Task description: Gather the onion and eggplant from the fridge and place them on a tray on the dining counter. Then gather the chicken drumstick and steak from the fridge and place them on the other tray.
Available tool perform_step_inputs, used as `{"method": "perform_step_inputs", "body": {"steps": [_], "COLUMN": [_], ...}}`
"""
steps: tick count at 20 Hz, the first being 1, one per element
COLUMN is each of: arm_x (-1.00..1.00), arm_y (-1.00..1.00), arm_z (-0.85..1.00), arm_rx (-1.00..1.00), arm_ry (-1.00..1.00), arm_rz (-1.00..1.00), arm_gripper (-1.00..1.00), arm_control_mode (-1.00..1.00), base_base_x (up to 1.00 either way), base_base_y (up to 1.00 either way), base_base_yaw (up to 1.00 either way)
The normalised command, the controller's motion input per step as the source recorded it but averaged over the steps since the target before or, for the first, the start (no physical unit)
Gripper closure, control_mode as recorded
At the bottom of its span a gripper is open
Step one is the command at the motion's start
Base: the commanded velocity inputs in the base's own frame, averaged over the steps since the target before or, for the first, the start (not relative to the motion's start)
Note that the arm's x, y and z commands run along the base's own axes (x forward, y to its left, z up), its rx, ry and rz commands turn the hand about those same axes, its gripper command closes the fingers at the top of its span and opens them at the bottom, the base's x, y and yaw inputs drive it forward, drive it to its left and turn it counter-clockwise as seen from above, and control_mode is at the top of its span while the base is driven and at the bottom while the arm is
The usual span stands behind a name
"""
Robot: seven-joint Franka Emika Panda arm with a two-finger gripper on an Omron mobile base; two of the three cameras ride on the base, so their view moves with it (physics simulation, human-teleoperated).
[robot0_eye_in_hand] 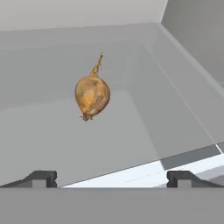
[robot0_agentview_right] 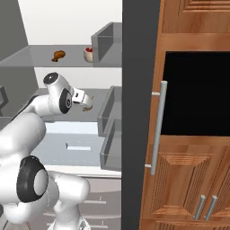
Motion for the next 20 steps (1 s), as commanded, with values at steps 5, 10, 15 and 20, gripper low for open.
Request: {"method": "perform_step_inputs", "body": {"steps": [5, 10, 15, 20], "arm_x": [0.31, 0.3, 0.29, 0.32], "arm_y": [0.0, 0.0, 0.0, 0.06], "arm_z": [-0.07, -0.07, -0.14, -0.2], "arm_rx": [0.01, 0.03, 0.0, 0.0], "arm_ry": [0.05, 0.07, 0.07, 0.06], "arm_rz": [-0.04, -0.04, -0.05, -0.05], "arm_gripper": [-1.0, -1.0, -1.0, -1.0], "arm_control_mode": [-1.0, -1.0, -1.0, -1.0], "base_base_x": [0.0, 0.0, 0.0, 0.0], "base_base_y": [0.0, 0.0, 0.0, 0.0], "base_base_yaw": [0.0, 0.0, 0.0, 0.0]}}
